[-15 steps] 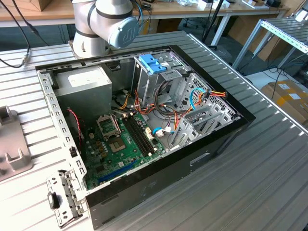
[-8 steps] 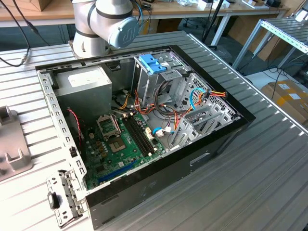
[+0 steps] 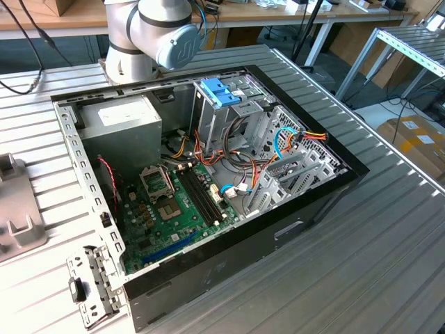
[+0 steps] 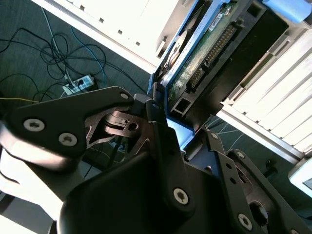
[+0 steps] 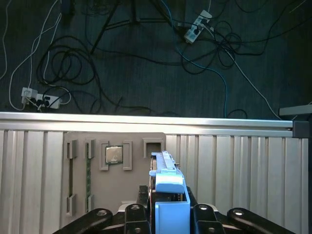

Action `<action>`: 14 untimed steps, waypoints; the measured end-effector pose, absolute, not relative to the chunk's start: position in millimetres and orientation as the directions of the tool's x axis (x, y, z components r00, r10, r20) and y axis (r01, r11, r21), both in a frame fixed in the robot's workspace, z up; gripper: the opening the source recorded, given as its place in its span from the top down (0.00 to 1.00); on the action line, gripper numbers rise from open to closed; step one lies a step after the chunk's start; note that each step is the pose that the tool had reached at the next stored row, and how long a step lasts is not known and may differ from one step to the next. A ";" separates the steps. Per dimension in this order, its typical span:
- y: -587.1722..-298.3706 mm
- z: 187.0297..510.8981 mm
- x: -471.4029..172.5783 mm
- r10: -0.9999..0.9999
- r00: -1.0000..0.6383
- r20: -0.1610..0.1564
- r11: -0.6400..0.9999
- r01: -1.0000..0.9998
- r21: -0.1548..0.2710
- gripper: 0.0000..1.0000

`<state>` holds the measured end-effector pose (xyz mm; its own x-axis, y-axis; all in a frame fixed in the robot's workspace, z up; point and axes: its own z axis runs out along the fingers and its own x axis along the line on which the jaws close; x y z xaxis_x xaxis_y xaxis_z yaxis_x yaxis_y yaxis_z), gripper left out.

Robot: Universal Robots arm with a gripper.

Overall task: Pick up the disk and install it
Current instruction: 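Pick up the disk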

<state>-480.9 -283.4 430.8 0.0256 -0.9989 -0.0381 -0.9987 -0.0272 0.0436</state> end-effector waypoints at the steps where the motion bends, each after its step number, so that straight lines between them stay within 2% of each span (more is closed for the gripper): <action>1: -283.4 432.0 -480.9 -0.999 0.026 -0.038 -0.027 -0.999 0.044 0.63; 14: -283.4 446.1 -480.9 -0.999 0.026 -0.038 -0.027 -0.999 0.044 0.63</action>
